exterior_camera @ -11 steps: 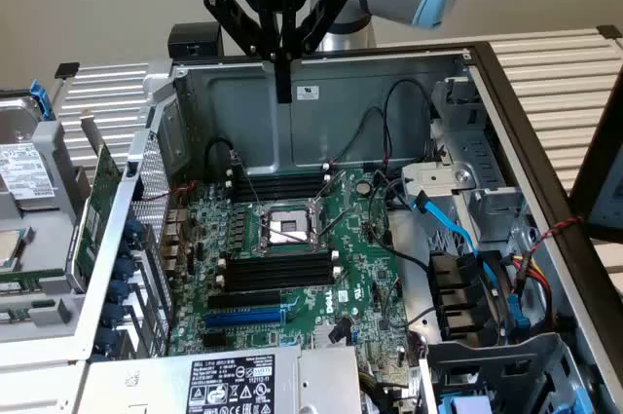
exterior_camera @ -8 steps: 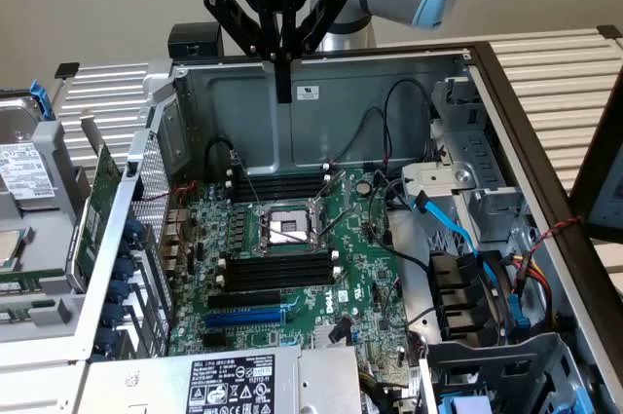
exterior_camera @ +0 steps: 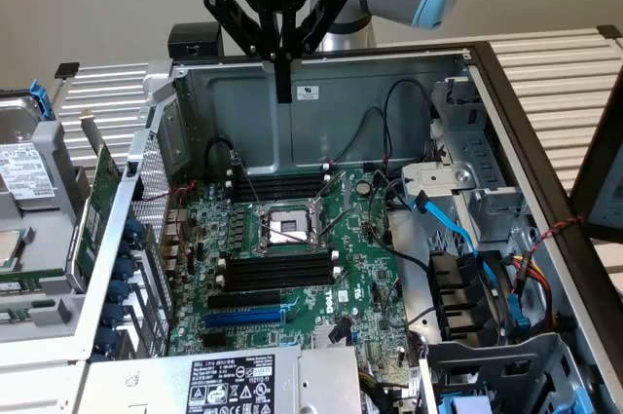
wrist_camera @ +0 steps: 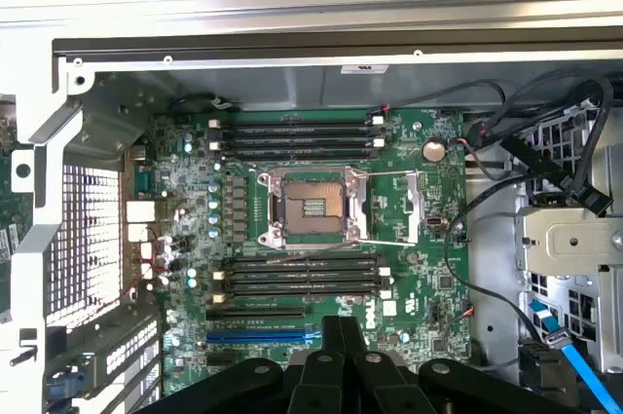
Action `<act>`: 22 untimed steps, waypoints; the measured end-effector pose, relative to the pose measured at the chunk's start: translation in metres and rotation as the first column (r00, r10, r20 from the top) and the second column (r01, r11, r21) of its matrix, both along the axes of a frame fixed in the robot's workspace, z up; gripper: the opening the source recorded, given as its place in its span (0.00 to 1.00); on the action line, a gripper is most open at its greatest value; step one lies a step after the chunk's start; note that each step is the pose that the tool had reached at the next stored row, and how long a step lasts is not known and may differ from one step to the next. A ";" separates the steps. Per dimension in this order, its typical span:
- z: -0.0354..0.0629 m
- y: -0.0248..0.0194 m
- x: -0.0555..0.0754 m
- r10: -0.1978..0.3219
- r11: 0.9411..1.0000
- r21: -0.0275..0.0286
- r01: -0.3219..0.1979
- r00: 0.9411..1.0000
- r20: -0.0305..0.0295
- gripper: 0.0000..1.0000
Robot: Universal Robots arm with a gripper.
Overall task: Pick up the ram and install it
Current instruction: 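Reach for the ram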
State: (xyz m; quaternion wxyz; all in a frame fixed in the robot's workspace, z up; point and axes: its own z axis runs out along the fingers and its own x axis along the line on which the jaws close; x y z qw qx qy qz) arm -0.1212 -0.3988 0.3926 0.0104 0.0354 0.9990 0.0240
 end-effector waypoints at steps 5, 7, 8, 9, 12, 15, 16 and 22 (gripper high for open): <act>0.0001 0.0000 -0.008 0.000 1.000 0.000 0.000 1.000 0.000 0.11; 0.0001 0.0000 -0.016 0.000 1.000 0.000 0.000 1.000 0.000 0.11; 0.0000 0.0000 -0.020 0.000 1.000 0.000 0.000 1.000 0.000 0.11; 0.0000 0.0000 -0.024 0.000 1.000 0.000 0.000 1.000 0.000 0.11; 0.0000 0.0000 -0.036 0.000 1.000 0.000 0.000 1.000 0.000 0.11; 0.0000 0.0000 -0.050 0.000 1.000 0.000 0.000 1.000 0.000 0.11; 0.0000 0.0000 -0.055 0.000 1.000 0.000 0.000 1.000 0.000 0.11; 0.0000 0.0000 -0.081 0.000 1.000 0.000 0.000 1.000 0.000 0.11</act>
